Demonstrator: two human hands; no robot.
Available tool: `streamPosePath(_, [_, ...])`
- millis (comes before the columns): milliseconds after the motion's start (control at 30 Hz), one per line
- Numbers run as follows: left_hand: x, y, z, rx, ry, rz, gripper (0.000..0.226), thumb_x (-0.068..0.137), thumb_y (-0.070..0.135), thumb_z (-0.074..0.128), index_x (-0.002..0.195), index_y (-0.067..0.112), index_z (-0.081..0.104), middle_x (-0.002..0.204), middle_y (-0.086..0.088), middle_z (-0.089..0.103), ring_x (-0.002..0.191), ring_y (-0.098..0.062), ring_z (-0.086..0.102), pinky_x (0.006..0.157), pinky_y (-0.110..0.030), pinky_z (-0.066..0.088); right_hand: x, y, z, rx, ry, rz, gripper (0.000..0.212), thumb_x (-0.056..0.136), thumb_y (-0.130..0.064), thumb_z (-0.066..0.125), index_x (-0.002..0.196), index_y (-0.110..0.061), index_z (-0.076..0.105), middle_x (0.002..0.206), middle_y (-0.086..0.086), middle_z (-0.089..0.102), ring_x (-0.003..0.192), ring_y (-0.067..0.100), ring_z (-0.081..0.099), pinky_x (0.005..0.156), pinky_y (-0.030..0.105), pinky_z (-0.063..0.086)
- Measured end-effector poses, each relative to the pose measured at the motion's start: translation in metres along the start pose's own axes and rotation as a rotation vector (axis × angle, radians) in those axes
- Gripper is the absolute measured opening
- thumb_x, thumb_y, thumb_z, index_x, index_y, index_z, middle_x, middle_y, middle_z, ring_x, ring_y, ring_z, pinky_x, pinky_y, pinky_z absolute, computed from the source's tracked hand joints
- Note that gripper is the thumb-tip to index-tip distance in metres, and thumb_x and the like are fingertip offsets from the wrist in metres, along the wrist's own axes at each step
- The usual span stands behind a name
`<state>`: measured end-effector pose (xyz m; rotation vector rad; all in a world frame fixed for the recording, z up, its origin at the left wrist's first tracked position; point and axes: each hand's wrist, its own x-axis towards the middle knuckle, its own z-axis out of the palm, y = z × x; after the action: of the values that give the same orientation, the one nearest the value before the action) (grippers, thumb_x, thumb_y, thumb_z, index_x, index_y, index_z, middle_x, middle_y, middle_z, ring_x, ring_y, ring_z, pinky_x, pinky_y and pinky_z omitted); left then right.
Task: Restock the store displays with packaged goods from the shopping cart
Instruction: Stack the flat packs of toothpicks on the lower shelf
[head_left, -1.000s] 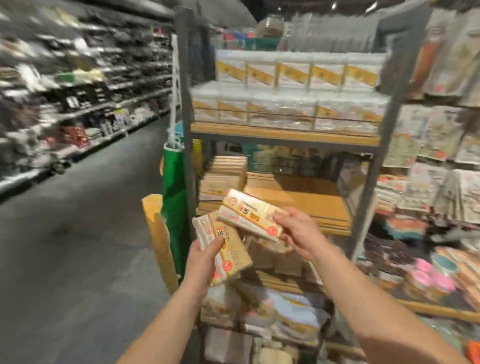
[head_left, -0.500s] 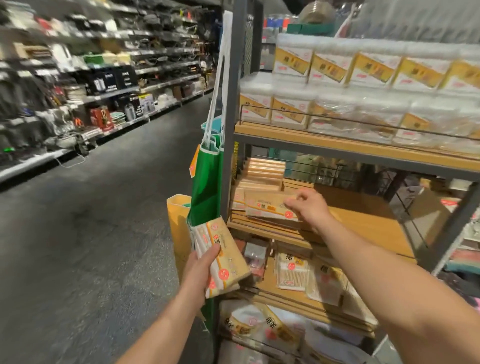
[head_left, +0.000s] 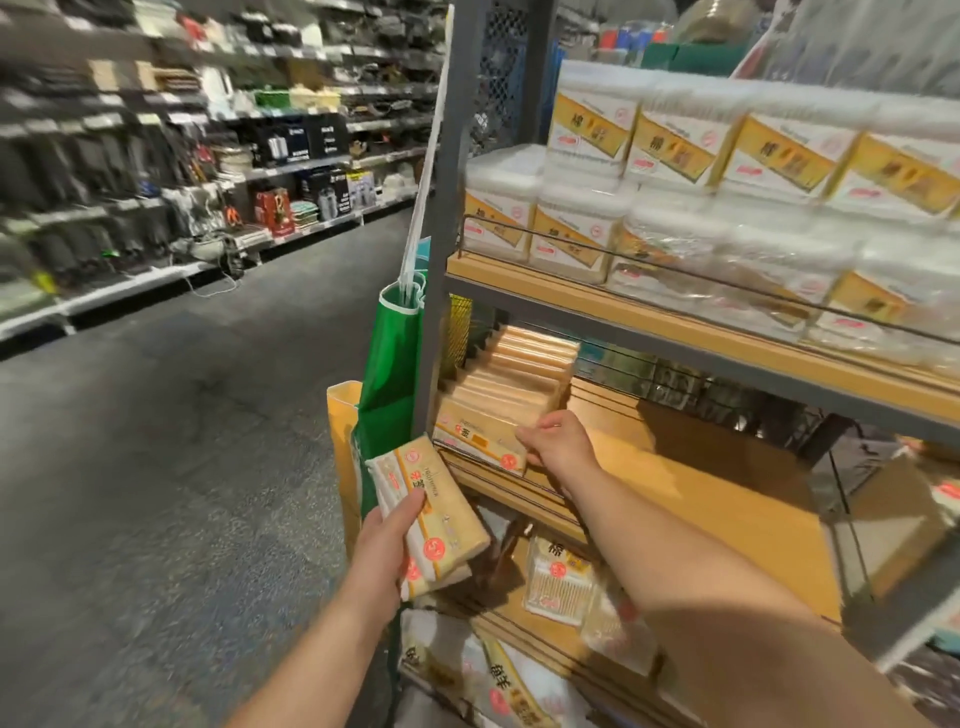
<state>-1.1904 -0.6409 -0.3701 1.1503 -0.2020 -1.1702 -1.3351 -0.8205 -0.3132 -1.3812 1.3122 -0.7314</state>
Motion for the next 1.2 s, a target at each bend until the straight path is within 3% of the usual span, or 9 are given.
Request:
streamPosePath(200, [-0.009, -0.022, 0.030, -0.032, 0.057, 0.034, 0.040, 0.089, 0.027, 0.067, 0.125, 0.013, 0.058, 0.107, -0.017, 0.074, 0.097, -0.036, 0.071, 0.088, -0.051, 0.056, -0.003, 0.008, -0.022, -0.041, -0.045, -0.030, 0.032, 0.083, -0.030, 0.077, 0.104, -0.021, 0.054, 0.100, -0.002, 0.062, 0.101, 0.022, 0.063, 0.094, 0.044, 0.054])
streamPosePath(300, [-0.014, -0.029, 0.048, -0.065, 0.050, 0.067, 0.034, 0.091, 0.026, 0.065, 0.124, 0.016, 0.058, 0.108, -0.017, 0.073, 0.098, -0.036, 0.070, 0.092, -0.054, 0.053, -0.022, 0.000, -0.035, -0.036, -0.017, -0.079, 0.023, 0.090, -0.037, 0.069, 0.103, -0.022, 0.057, 0.099, -0.004, 0.062, 0.095, 0.017, 0.061, 0.083, 0.036, 0.054])
streamPosePath(433, [-0.018, -0.033, 0.071, -0.089, 0.021, 0.166, 0.047, 0.081, 0.029, 0.064, 0.124, 0.013, 0.059, 0.107, -0.017, 0.073, 0.093, -0.031, 0.071, 0.091, -0.050, 0.053, -0.059, -0.006, -0.049, -0.067, -0.404, -0.009, 0.027, 0.094, -0.045, 0.060, 0.102, -0.020, 0.063, 0.091, -0.002, 0.065, 0.071, 0.011, 0.056, 0.050, 0.021, 0.040])
streamPosePath(600, [-0.018, -0.041, 0.077, -0.125, 0.053, 0.187, 0.061, 0.081, 0.037, 0.067, 0.134, 0.008, 0.054, 0.118, -0.024, 0.068, 0.109, -0.043, 0.065, 0.099, -0.063, 0.046, -0.079, -0.003, -0.050, -0.345, -0.615, 0.007, 0.041, 0.088, -0.036, 0.071, 0.121, -0.020, 0.054, 0.102, 0.000, 0.071, 0.071, 0.008, 0.063, 0.050, 0.021, 0.046])
streamPosePath(700, [-0.019, -0.043, 0.081, -0.122, 0.070, 0.204, 0.070, 0.078, 0.043, 0.070, 0.137, 0.009, 0.052, 0.121, -0.024, 0.067, 0.111, -0.043, 0.064, 0.099, -0.065, 0.045, -0.079, 0.001, -0.052, -0.313, -0.621, 0.034, 0.040, 0.089, -0.026, 0.071, 0.123, -0.010, 0.056, 0.090, 0.003, 0.070, 0.059, 0.005, 0.062, 0.049, 0.019, 0.048])
streamPosePath(800, [-0.019, -0.041, 0.085, -0.127, 0.078, 0.230, 0.083, 0.070, 0.056, 0.073, 0.138, 0.013, 0.052, 0.125, -0.019, 0.066, 0.114, -0.037, 0.064, 0.101, -0.058, 0.047, -0.079, 0.002, -0.056, -0.095, -0.609, 0.113, 0.019, 0.092, -0.021, 0.068, 0.106, -0.015, 0.058, 0.084, 0.007, 0.070, 0.061, 0.010, 0.063, 0.056, 0.022, 0.055])
streamPosePath(867, [-0.016, -0.040, 0.083, -0.124, 0.132, 0.233, 0.076, 0.075, 0.056, 0.072, 0.137, 0.015, 0.053, 0.124, -0.017, 0.067, 0.113, -0.035, 0.065, 0.097, -0.056, 0.051, -0.074, 0.001, -0.061, -0.017, -0.562, 0.100, 0.015, 0.094, -0.018, 0.066, 0.105, -0.016, 0.056, 0.086, 0.010, 0.071, 0.060, 0.012, 0.063, 0.056, 0.022, 0.057])
streamPosePath(967, [-0.007, -0.037, 0.071, -0.139, 0.216, 0.224, 0.047, 0.093, 0.035, 0.064, 0.133, 0.013, 0.054, 0.123, -0.018, 0.067, 0.112, -0.036, 0.065, 0.093, -0.055, 0.053, -0.060, -0.003, -0.071, -0.032, -0.420, -0.040, 0.023, 0.095, -0.016, 0.064, 0.116, -0.009, 0.055, 0.091, 0.011, 0.069, 0.059, 0.013, 0.062, 0.054, 0.022, 0.056])
streamPosePath(1200, [-0.003, -0.036, 0.060, -0.145, 0.192, 0.231, 0.043, 0.093, 0.028, 0.063, 0.132, 0.011, 0.055, 0.122, -0.022, 0.066, 0.113, -0.040, 0.064, 0.098, -0.063, 0.047, -0.027, -0.001, -0.062, -0.321, -0.200, -0.356, 0.035, 0.092, -0.030, 0.067, 0.124, -0.018, 0.058, 0.110, -0.001, 0.068, 0.084, 0.013, 0.069, 0.070, 0.030, 0.061])
